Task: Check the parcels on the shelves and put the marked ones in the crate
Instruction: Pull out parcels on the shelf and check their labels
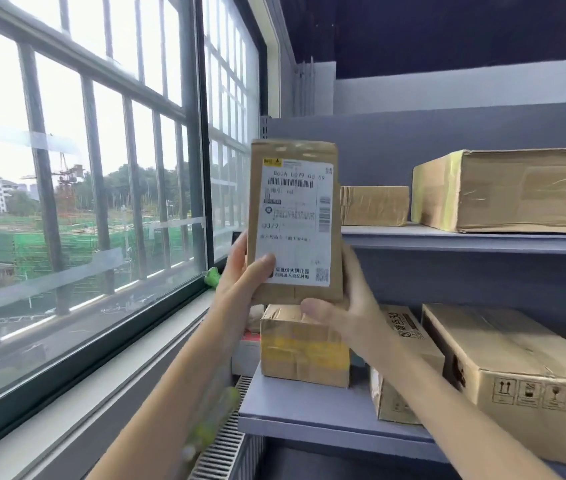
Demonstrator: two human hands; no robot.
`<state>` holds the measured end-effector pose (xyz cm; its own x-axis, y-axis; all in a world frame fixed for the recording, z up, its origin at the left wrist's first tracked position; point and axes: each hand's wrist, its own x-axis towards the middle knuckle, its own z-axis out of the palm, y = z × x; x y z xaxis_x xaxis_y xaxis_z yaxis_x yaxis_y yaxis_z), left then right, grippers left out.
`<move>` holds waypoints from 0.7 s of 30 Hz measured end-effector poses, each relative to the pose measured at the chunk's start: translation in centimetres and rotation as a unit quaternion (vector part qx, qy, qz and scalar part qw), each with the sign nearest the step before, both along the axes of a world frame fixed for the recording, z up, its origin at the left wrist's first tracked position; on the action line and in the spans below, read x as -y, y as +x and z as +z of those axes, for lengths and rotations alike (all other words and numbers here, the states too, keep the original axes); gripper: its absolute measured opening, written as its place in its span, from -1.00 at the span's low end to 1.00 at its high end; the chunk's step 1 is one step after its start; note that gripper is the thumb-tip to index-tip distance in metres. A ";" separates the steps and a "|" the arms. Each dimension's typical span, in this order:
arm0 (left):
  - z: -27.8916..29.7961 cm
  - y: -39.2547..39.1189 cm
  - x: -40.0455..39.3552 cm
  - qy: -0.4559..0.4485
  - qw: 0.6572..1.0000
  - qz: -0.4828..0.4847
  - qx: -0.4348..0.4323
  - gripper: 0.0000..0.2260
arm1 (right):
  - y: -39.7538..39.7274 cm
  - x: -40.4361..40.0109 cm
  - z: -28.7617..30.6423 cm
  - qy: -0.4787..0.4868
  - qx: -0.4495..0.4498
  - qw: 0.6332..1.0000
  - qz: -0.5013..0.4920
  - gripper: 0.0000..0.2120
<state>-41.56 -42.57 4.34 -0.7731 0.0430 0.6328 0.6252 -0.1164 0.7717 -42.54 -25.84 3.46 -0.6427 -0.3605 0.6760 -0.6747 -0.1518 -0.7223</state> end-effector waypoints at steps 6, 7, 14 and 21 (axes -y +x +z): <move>8.0 -6.5 2.5 -0.040 0.999 0.003 -0.024 -0.49 | -5.1 2.9 9.3 0.038 -0.106 0.991 -0.068 -0.21; 9.0 -7.6 2.7 -0.038 0.999 -0.004 -0.016 -0.50 | -6.2 3.3 10.4 0.039 -0.118 0.989 -0.081 -0.22; 12.3 -14.5 5.2 -0.092 0.995 0.043 0.025 -0.53 | -12.8 2.3 15.1 0.011 -0.081 0.986 -0.144 -0.49; 10.4 -19.1 7.4 0.009 0.996 0.088 -0.029 -0.22 | -17.8 1.1 13.9 0.186 -0.066 0.959 -0.202 -0.50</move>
